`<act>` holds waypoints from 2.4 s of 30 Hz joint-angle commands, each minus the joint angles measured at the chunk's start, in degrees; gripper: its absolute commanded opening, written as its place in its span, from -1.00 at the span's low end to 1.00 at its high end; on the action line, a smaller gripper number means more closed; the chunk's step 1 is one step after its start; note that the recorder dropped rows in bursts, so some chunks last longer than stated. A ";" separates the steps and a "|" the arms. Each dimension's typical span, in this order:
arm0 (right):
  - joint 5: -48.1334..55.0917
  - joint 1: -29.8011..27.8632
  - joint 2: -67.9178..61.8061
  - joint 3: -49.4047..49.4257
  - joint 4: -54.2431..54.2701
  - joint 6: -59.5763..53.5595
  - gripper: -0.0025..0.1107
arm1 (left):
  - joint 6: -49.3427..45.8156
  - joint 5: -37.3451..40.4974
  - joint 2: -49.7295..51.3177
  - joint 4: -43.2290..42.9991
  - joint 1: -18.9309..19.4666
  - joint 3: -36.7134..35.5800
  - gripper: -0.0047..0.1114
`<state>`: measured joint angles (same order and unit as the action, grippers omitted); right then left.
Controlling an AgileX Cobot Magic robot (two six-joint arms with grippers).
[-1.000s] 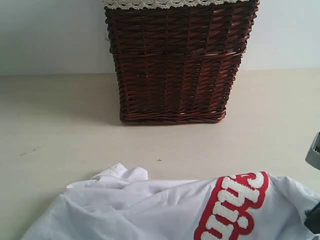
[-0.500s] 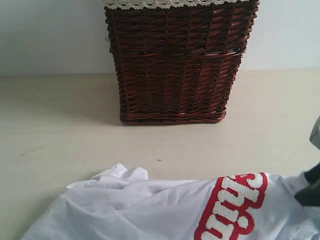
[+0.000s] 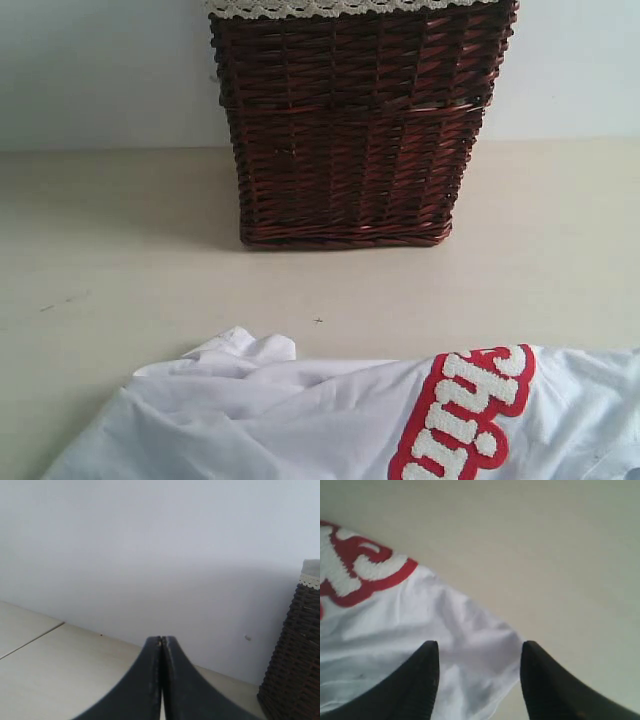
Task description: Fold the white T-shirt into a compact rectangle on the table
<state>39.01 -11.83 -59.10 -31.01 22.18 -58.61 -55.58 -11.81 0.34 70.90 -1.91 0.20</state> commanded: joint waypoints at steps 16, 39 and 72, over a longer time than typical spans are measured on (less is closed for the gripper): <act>7.08 -2.98 -13.77 8.57 -12.68 8.66 -0.10 | -0.07 0.15 -0.34 -0.17 0.15 -0.20 -0.92; -3.55 -2.98 -27.14 8.57 -17.65 14.48 -0.59 | -0.07 0.15 -0.34 -0.17 0.15 -0.20 -0.92; -60.12 -2.84 -28.91 2.32 -15.10 28.27 0.22 | -0.07 0.15 -0.34 -0.17 0.15 -0.20 -0.92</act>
<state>-18.82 -14.58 -88.45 -28.25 -0.57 -29.36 -55.58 -11.81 0.34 70.90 -1.91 0.20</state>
